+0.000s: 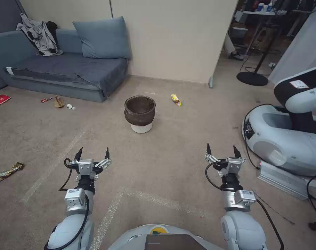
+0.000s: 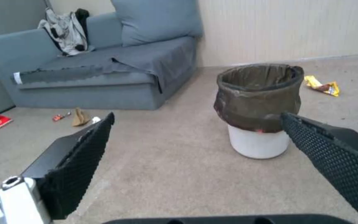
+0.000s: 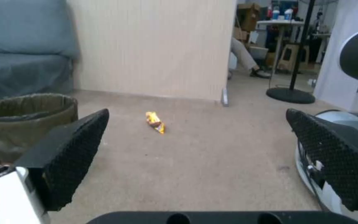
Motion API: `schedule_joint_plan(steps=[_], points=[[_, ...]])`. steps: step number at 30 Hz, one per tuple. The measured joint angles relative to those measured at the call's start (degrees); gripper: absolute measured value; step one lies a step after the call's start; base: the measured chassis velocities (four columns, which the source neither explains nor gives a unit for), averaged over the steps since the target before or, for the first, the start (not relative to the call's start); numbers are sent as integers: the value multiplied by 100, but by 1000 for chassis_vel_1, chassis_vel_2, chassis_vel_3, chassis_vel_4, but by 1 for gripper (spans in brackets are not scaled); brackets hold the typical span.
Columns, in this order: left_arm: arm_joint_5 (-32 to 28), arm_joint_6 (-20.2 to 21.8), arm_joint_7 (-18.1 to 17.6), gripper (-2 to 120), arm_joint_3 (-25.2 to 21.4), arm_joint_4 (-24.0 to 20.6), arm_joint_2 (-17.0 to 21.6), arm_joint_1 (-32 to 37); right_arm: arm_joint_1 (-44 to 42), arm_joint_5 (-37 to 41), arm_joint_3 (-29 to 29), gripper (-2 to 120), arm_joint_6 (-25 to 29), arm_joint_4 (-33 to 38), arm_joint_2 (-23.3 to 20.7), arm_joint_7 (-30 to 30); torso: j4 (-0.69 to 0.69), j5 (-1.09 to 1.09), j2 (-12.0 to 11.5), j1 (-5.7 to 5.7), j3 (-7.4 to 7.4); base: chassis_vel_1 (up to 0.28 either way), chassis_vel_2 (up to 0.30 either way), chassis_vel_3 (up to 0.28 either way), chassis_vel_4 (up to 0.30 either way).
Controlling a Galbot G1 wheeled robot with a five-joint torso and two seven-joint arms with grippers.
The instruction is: Pick up the trash bin, then pick up the garbage from the floor and place it into the trash bin.
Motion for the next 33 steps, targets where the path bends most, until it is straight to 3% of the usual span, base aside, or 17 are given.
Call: schedule_joint_plan(steps=[33], points=[[14,-24,68,100,28,116,-3,-74,-56,-71,26,100,13,-123,-8,-211,0,0,0,0,0,-12,16,13,-11]])
